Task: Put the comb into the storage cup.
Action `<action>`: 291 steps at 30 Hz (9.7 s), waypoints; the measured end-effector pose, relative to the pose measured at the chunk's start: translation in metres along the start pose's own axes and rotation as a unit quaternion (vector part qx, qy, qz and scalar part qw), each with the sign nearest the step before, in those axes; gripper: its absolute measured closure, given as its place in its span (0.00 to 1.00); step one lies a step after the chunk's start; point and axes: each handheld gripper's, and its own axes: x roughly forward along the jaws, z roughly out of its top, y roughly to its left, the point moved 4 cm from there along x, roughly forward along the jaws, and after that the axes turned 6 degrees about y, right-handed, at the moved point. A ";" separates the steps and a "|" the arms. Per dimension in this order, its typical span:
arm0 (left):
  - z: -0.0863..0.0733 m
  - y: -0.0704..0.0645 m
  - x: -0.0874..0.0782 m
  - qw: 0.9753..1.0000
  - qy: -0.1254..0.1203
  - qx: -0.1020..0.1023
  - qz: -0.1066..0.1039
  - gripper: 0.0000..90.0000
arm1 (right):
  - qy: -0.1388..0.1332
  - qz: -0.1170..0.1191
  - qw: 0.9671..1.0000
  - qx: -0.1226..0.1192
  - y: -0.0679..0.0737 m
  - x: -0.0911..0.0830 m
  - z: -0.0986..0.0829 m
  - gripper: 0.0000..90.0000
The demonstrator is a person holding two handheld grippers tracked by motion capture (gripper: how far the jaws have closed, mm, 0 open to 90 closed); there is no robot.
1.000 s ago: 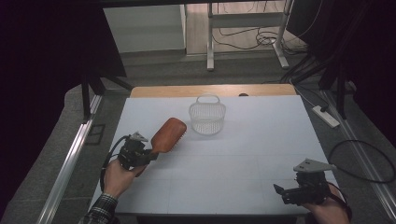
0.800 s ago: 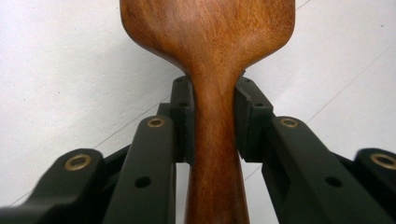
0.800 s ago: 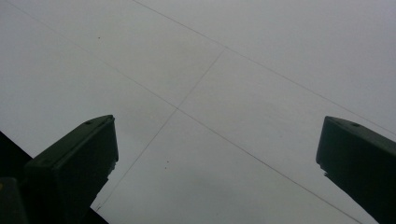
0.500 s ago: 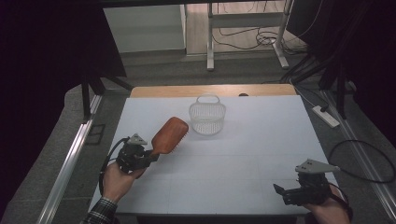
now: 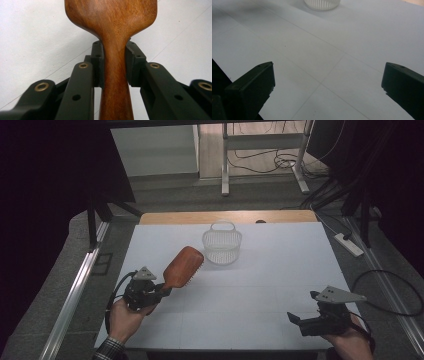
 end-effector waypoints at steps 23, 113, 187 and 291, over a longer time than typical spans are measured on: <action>0.004 -0.023 -0.008 0.999 -0.034 0.019 -0.031 0.79 | -0.027 0.071 0.997 0.007 0.022 0.023 0.042 0.00; 0.040 -0.074 0.008 0.988 -0.104 0.090 -0.073 0.79 | -0.020 0.267 0.953 0.142 0.082 0.124 0.154 0.22; -0.003 -0.031 0.000 0.994 -0.072 0.021 -0.080 0.00 | -0.057 0.264 0.946 0.178 0.057 0.103 0.163 0.60; -0.077 -0.014 -0.036 0.997 -0.057 -0.040 -0.040 0.01 | -0.120 0.109 0.960 0.229 -0.044 0.124 0.261 0.60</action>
